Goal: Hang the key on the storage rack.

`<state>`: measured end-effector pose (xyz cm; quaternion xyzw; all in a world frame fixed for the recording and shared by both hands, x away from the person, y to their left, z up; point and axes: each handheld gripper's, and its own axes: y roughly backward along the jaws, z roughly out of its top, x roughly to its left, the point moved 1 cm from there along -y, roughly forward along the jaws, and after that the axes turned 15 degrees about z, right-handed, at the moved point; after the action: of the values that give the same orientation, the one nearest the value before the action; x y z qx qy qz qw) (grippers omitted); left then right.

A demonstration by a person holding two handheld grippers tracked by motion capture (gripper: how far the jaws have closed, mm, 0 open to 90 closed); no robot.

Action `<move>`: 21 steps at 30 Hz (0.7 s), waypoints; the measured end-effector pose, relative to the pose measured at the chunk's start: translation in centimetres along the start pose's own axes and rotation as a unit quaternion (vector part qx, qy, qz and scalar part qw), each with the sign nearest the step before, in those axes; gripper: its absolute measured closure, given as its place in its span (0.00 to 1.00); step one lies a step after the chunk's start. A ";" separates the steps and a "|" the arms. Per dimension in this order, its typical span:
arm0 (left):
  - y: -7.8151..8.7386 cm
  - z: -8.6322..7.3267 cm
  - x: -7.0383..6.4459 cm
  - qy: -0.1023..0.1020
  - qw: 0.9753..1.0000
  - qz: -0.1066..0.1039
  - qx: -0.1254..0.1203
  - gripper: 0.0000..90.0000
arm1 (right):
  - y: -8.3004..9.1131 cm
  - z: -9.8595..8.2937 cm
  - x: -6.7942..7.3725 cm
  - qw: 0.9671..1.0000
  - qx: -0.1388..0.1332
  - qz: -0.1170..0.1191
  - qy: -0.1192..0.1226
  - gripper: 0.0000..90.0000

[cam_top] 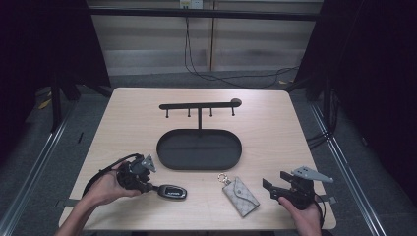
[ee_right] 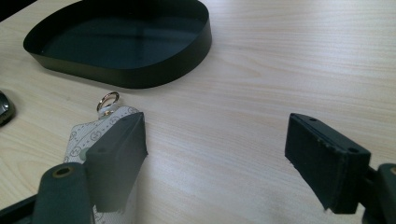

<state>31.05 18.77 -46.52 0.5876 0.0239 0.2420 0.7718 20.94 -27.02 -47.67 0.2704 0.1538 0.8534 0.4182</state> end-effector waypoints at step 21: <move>-1.2 0.2 0.1 -0.038 0.999 -0.018 -0.008 0.65 | 0.0 0.0 -0.2 1.000 -0.001 0.005 -0.010 0.23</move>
<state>31.67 18.40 -47.55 0.5896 0.0037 0.2057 0.7810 20.99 -27.16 -47.73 0.2788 0.1471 0.8532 0.4155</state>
